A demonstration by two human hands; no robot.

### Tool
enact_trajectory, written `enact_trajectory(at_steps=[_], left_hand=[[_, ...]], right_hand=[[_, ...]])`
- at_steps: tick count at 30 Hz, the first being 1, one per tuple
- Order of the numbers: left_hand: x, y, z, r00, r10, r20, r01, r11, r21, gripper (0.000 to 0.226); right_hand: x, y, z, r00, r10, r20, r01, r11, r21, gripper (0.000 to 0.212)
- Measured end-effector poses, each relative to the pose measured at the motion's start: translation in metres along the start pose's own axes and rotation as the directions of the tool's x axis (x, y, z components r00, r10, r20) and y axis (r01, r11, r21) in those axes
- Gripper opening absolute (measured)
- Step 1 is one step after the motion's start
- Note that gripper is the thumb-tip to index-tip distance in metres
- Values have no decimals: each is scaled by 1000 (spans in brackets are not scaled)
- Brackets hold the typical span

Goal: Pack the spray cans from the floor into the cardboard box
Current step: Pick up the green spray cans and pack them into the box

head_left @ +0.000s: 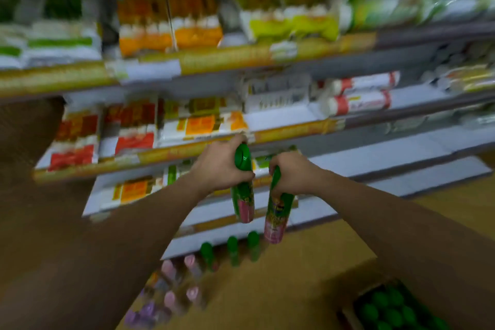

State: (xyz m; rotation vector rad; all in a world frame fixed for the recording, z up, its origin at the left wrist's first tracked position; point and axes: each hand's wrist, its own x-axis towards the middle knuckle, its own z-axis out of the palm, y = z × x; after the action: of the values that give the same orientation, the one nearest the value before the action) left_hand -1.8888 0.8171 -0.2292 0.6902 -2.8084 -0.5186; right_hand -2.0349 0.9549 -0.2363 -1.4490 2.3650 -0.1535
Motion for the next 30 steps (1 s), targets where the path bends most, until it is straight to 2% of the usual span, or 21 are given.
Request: enact_trajectory(at_steps=[5, 9, 13, 16, 23, 30], left_hand=[[10, 115, -73, 982, 104, -155, -89, 991, 97, 79], [17, 192, -102, 936, 124, -330, -125, 992, 17, 73], [29, 254, -112, 888, 187, -419, -202, 979, 10, 72], [47, 295, -114, 866, 247, -434, -267, 964, 17, 77], [103, 376, -102, 820, 405, -404, -438, 899, 12, 73], [177, 434, -81, 735, 611, -294, -655, 751, -80, 65]], right_hand=[[-91, 32, -104, 984, 23, -177, -23, 1000, 4, 52], [-156, 65, -167, 940, 66, -334, -67, 998, 9, 63], [-211, 100, -215, 891, 127, -435, -107, 992, 70, 57], [-242, 122, -241, 851, 197, -486, -164, 980, 110, 59], [-279, 172, -277, 744, 411, -527, -368, 910, 191, 63], [-281, 215, -297, 584, 624, -519, -566, 771, 290, 65]])
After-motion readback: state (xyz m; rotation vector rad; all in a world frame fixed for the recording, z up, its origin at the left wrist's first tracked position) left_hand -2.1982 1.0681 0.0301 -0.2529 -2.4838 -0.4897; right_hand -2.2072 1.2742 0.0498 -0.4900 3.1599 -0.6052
